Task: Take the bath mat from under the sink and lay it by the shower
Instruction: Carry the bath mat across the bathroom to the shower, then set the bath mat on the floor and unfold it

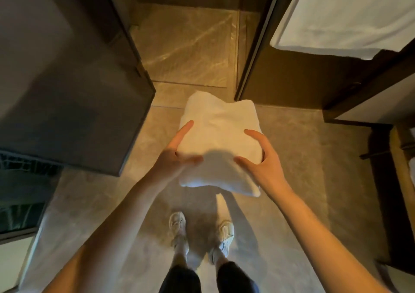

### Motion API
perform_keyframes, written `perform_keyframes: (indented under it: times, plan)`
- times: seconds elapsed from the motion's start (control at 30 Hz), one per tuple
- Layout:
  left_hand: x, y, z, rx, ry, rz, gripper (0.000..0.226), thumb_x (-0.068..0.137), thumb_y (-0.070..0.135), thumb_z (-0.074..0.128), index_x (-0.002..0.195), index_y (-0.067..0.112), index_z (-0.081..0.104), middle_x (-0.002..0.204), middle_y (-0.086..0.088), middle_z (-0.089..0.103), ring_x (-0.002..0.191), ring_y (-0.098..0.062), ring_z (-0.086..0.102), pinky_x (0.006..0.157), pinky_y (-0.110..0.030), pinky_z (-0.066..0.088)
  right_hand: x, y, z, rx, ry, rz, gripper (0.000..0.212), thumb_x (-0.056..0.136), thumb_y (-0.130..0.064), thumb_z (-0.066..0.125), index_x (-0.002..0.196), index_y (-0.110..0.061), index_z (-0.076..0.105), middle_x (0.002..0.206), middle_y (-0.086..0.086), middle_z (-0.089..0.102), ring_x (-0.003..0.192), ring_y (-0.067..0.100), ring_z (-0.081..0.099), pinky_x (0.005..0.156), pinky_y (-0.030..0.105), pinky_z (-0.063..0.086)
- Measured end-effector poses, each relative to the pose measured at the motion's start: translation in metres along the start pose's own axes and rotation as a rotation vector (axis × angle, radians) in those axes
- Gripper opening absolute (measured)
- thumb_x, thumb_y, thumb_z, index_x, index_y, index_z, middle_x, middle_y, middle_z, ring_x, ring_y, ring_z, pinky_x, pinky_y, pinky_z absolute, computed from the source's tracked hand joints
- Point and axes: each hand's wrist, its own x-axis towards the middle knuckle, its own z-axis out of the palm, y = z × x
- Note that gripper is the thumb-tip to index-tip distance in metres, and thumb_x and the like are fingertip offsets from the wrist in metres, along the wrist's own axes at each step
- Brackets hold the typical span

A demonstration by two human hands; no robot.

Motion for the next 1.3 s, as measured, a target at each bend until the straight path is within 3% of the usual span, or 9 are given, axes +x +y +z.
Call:
perform_keyframes:
  times: [0.3,0.43,0.63,0.8,0.87,0.97,1.07,1.17,1.3]
  plan:
    - [0.215,-0.191,-0.03,0.023,-0.035,0.055,0.083,0.078,0.021,0.081,0.13,0.068,0.038,0.143,0.017,0.042,0.125,-0.005,0.049,0.098,-0.03,0.05,0.163,0.226,0.095,0.005,0.084,-0.025,0.061,0.078,-0.019,0.08,0.129,-0.036,0.052,0.119,-0.046,0.045,0.113,-0.018,0.044,0.091,0.018,0.043]
    - [0.321,-0.295,-0.048,0.031,-0.104,0.102,0.084,0.08,0.015,0.079,0.128,0.067,0.035,0.134,0.032,0.037,0.111,0.015,0.048,0.081,-0.016,0.053,0.238,0.34,0.145,0.018,0.104,-0.092,0.059,0.079,-0.025,0.078,0.126,-0.046,0.05,0.114,-0.049,0.044,0.107,-0.021,0.046,0.074,0.009,0.049]
    - [0.451,-0.456,-0.062,-0.017,-0.129,0.129,0.086,0.077,0.023,0.083,0.122,0.077,0.034,0.128,0.039,0.035,0.108,0.012,0.05,0.072,-0.018,0.055,0.332,0.505,0.215,-0.01,0.073,-0.191,0.06,0.084,-0.028,0.075,0.13,-0.046,0.041,0.117,-0.048,0.038,0.108,-0.022,0.043,0.072,0.001,0.046]
    - [0.508,-0.574,-0.046,-0.064,-0.04,-0.074,0.089,0.075,0.019,0.083,0.134,0.064,0.033,0.146,0.009,0.037,0.121,-0.015,0.05,0.08,-0.03,0.054,0.373,0.618,0.251,0.047,-0.1,0.024,0.058,0.086,-0.007,0.072,0.133,-0.026,0.045,0.127,-0.007,0.049,0.096,-0.008,0.059,0.075,0.017,0.054]
    - [0.507,-0.607,-0.035,0.086,0.008,-0.193,0.089,0.08,0.021,0.078,0.146,0.051,0.025,0.154,0.001,0.031,0.131,-0.026,0.042,0.094,-0.038,0.047,0.371,0.645,0.263,0.019,-0.172,0.191,0.058,0.086,-0.002,0.071,0.135,-0.018,0.045,0.134,0.012,0.05,0.101,0.017,0.058,0.084,0.034,0.053]
    - [0.501,-0.621,-0.034,0.357,0.015,-0.184,0.09,0.083,0.037,0.072,0.152,0.044,0.015,0.154,-0.007,0.027,0.134,-0.031,0.038,0.1,-0.039,0.041,0.369,0.666,0.269,-0.195,-0.18,0.201,0.062,0.087,-0.014,0.069,0.141,-0.022,0.039,0.136,0.013,0.051,0.104,0.023,0.054,0.088,0.037,0.049]
    - [0.506,-0.609,-0.038,0.974,0.125,-0.031,0.088,0.084,0.061,0.052,0.154,0.039,0.004,0.158,-0.012,0.013,0.141,-0.035,0.019,0.111,-0.044,0.027,0.372,0.669,0.269,-0.547,-0.039,0.111,0.066,0.091,-0.037,0.058,0.15,-0.025,0.029,0.148,0.018,0.037,0.122,0.035,0.049,0.096,0.037,0.042]
    - [0.51,-0.61,-0.017,1.33,0.142,0.375,0.072,0.095,0.056,0.028,0.156,0.027,0.002,0.164,-0.003,-0.006,0.149,-0.025,-0.008,0.119,-0.043,-0.003,0.374,0.664,0.288,-0.741,0.094,-0.144,0.063,0.1,-0.042,0.038,0.155,-0.018,0.022,0.163,0.011,0.014,0.148,0.029,0.018,0.119,0.041,0.019]
    - [0.521,-0.637,-0.003,1.418,-0.041,0.363,0.065,0.1,0.048,0.015,0.156,0.019,-0.001,0.164,-0.004,-0.01,0.148,-0.019,-0.016,0.12,-0.041,-0.007,0.373,0.684,0.316,-0.858,-0.044,-0.17,0.061,0.103,-0.045,0.023,0.157,-0.023,0.006,0.165,-0.001,0.004,0.151,0.017,-0.002,0.12,0.037,-0.003]
